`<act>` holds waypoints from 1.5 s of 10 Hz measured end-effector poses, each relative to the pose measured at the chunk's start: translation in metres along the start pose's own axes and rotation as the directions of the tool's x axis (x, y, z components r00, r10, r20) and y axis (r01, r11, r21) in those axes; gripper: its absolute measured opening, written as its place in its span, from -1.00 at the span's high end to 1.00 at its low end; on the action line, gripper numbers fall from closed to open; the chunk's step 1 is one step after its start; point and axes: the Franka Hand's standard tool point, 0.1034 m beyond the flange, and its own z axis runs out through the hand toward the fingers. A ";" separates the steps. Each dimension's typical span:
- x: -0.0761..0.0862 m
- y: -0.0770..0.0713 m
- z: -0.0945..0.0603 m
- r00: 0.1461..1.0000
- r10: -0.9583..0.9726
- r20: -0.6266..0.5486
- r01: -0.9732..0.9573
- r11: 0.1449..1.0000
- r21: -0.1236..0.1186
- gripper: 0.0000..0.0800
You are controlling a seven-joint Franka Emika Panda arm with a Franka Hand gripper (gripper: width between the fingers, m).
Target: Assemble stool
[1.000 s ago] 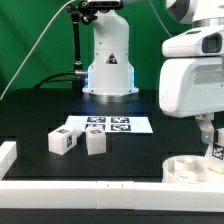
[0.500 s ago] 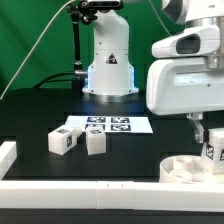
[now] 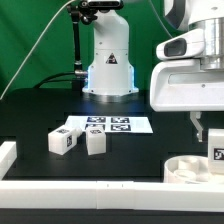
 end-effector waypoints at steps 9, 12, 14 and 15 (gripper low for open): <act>-0.002 0.000 0.000 0.792 0.609 0.039 -0.610 0.792 0.032 0.15; 0.001 0.002 -0.001 0.509 0.857 0.085 -0.861 0.507 0.048 0.15; 0.005 0.004 0.000 0.268 0.955 0.123 -0.963 0.261 0.074 0.15; 0.006 0.005 0.000 0.199 0.970 0.140 -0.978 0.188 0.088 0.15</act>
Offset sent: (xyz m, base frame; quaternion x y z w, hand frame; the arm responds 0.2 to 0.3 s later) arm -0.0020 0.0002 -0.0004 0.0233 -0.0149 0.1869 0.9820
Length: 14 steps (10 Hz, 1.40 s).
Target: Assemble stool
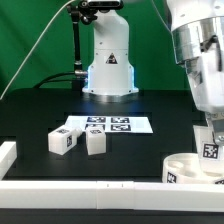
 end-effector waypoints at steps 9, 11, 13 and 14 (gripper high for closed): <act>0.007 -0.001 -0.003 0.861 0.506 0.056 -0.508 0.861 0.035 0.15; 0.005 -0.001 -0.003 0.867 0.494 0.057 -0.496 0.868 0.032 -0.33; -0.003 -0.006 -0.017 0.877 0.475 0.078 -0.476 0.879 -0.001 -0.61; -0.010 -0.009 -0.026 0.876 0.472 0.094 -0.474 0.881 -0.008 -0.61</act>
Offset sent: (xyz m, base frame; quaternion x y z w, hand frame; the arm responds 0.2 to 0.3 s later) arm -0.0023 0.0030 0.0005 0.0191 -0.0323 0.2446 0.9689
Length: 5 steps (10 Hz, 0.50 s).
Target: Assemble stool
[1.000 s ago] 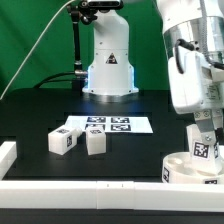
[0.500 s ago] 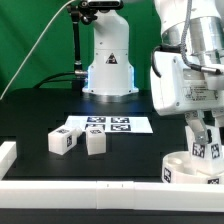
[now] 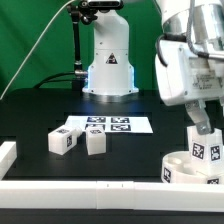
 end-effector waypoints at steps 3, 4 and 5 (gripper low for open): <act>-0.009 -0.002 -0.009 0.999 -0.038 0.018 0.038 0.999 0.012 -0.62; -0.008 -0.002 -0.008 0.999 -0.042 0.016 0.041 0.999 0.011 -0.62; -0.008 -0.002 -0.008 0.989 -0.146 0.012 0.146 0.989 0.005 -0.62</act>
Offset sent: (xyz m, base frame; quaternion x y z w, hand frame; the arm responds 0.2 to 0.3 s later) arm 0.0000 0.0000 0.0000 0.0000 0.0000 0.0000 1.0000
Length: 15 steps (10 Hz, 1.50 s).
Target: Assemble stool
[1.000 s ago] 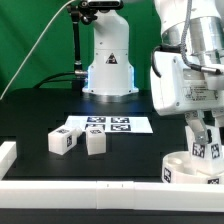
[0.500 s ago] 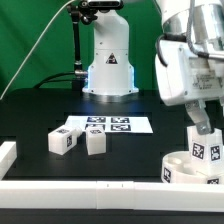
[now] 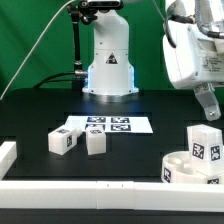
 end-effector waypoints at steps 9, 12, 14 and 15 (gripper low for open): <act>0.003 -0.004 -0.001 0.549 -0.833 0.068 0.832 0.538 -0.137 -0.62; 0.004 0.001 -0.003 0.060 -0.988 0.139 0.980 0.031 -0.197 -0.62; 0.010 -0.001 -0.004 -0.152 -0.968 0.197 0.966 -0.188 -0.179 -0.62; 0.010 -0.002 -0.004 -0.171 -0.965 0.197 0.963 -0.206 -0.175 -0.62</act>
Offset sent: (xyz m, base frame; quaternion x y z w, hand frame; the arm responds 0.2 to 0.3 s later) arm 0.0033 0.0031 0.0097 -0.1065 -0.0386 -0.4656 0.8777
